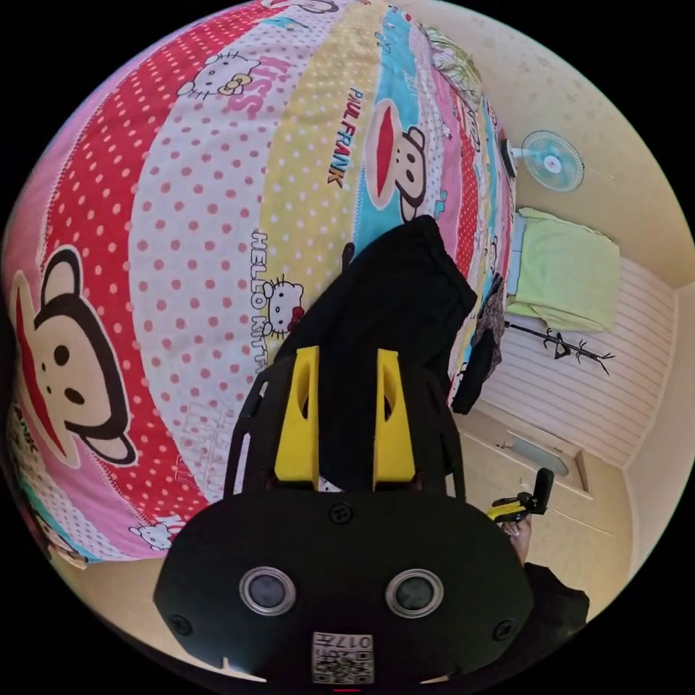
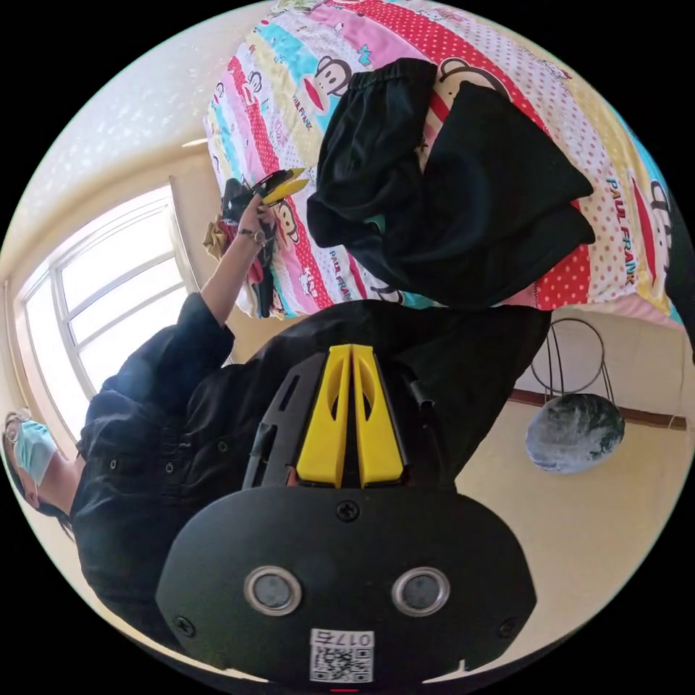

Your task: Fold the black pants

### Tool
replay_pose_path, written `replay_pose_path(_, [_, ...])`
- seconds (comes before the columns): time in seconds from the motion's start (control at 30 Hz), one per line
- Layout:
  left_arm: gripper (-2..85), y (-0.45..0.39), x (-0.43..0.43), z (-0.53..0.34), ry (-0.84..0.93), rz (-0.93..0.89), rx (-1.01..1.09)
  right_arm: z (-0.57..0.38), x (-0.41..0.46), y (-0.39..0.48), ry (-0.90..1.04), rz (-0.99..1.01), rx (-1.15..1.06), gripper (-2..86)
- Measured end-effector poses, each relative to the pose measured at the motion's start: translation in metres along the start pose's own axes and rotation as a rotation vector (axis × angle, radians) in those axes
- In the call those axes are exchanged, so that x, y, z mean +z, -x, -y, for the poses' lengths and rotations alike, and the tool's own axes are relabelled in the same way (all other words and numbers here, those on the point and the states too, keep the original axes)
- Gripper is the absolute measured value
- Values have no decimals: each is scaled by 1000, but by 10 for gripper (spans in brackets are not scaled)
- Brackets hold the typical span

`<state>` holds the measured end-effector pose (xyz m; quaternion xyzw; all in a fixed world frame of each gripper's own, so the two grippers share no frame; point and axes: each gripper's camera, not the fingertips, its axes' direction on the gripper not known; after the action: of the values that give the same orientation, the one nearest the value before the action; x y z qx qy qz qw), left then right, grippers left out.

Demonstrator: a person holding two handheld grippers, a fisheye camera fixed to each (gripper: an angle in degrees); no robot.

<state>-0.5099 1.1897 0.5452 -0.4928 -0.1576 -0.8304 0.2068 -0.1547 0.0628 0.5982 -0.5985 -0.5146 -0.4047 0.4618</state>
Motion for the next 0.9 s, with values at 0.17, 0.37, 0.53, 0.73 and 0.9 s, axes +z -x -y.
replay_pose_path(0.17, [59, 43, 46, 14, 14, -178, -191, -4, 8, -4, 42, -62, 99, 5])
replay_pose_path(0.37, [14, 27, 58, -13, 32, -616, 13, 23, -14, -15, -141, 210, 126, 9])
replay_pose_path(0.53, [3, -97, 68, -58, 176, -775, 452, 87, -13, -5, -245, 372, 37, 24])
replay_pose_path(0.73, [11, -203, 172, -108, 536, -448, 667, 156, 13, -14, -406, 464, 55, 66])
replay_pose_path(0.9, [30, -184, 277, -132, 695, -126, 517, 184, 45, -45, -459, 371, 184, 94])
